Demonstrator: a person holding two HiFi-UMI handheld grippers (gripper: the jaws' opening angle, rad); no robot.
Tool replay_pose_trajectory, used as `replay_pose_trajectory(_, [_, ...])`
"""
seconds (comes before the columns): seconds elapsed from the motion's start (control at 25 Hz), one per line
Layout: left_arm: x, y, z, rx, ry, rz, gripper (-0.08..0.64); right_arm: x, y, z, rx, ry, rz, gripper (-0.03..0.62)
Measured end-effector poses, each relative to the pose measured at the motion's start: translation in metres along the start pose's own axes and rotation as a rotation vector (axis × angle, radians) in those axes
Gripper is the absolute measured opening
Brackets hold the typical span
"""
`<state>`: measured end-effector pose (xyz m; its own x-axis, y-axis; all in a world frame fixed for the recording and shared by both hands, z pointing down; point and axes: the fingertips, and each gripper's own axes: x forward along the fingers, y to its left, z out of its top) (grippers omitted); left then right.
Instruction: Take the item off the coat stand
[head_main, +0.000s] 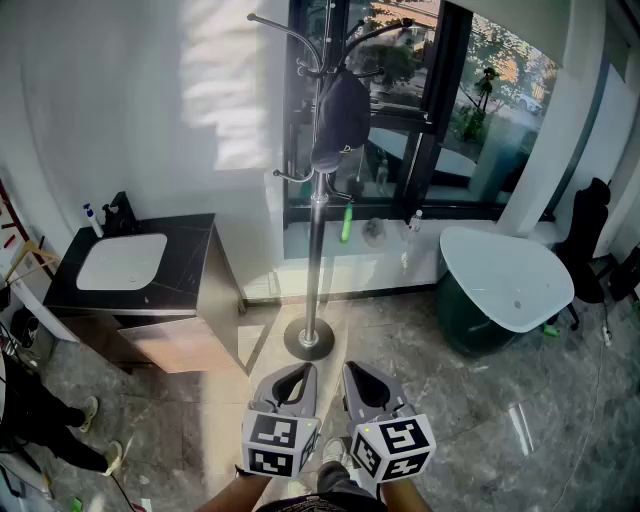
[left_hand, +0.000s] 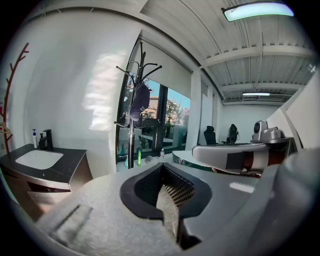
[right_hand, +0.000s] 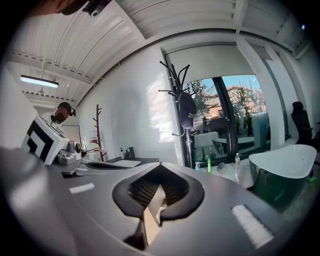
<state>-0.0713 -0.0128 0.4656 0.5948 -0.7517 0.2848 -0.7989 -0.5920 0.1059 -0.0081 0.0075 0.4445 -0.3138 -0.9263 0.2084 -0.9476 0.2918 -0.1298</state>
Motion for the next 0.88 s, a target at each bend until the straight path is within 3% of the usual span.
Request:
replay_pose_trajectory(0.48, [0.015,0.010,0.003,-0.003,-0.004,0.000,0.005,0.019,-0.003,0.006,-0.033,-0.006,0.009,0.006])
replay_pose_trajectory(0.88, [0.085,0.028,0.029,0.019,-0.009,0.036,0.005,0.073,-0.062,0.030,-0.048,-0.034,0.016,0.006])
